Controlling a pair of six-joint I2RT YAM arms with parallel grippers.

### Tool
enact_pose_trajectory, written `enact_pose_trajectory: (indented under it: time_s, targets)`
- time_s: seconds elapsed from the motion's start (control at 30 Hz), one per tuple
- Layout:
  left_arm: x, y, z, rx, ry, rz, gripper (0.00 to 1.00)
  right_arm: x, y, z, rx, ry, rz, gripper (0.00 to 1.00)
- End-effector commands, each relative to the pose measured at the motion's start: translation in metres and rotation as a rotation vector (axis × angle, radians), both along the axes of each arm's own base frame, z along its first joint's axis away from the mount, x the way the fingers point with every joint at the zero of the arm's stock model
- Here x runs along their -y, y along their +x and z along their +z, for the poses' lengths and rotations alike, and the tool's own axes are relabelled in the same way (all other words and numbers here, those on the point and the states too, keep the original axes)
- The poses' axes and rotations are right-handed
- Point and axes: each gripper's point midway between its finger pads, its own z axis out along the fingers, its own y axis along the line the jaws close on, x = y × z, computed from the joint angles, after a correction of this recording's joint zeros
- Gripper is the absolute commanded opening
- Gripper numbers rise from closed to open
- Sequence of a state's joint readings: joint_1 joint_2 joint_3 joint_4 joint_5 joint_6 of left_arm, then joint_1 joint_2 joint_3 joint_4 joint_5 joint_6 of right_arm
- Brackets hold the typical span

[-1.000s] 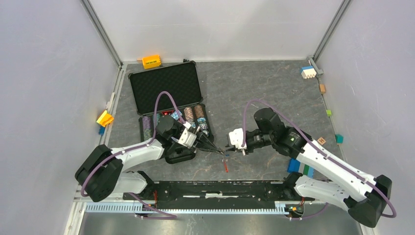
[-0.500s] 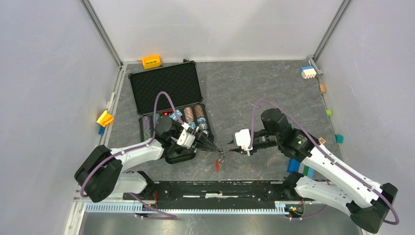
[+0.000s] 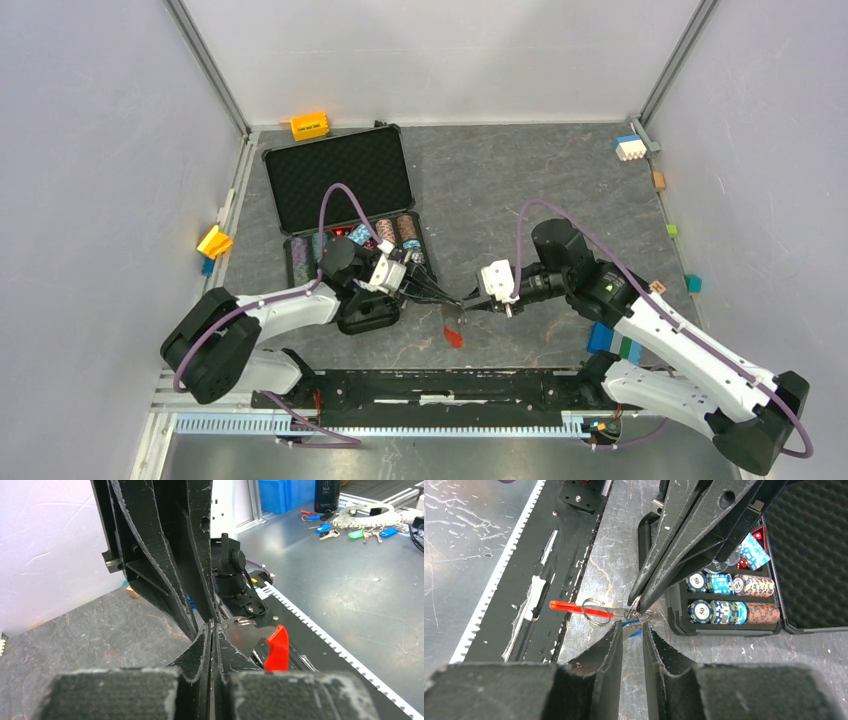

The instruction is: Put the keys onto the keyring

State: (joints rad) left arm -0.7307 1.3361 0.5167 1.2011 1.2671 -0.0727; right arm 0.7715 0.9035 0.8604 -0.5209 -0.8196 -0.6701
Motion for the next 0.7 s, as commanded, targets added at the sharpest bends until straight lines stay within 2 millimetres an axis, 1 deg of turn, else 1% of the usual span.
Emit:
enact_pose_trajectory:
  time_s: [0.0,0.23,0.3,0.4,0.67]
  targets:
    - [0.005,0.007,0.02,0.011,-0.062,0.035,0.02,-0.007,0.004,0.017,0.017,0.053,0.001,0.26]
    - [0.007,0.011,0.022,-0.015,-0.069,0.062,0.02,-0.01,0.009,0.016,0.006,0.055,-0.022,0.23]
    - [0.008,0.012,0.023,-0.023,-0.07,0.066,0.02,-0.01,0.01,0.015,0.006,0.054,-0.029,0.22]
    - [0.008,0.013,0.023,-0.032,-0.07,0.07,0.02,-0.01,0.013,0.013,0.009,0.05,-0.046,0.16]
    - [0.008,0.015,0.024,-0.047,-0.076,0.081,0.02,-0.008,0.021,0.012,0.033,0.054,-0.094,0.13]
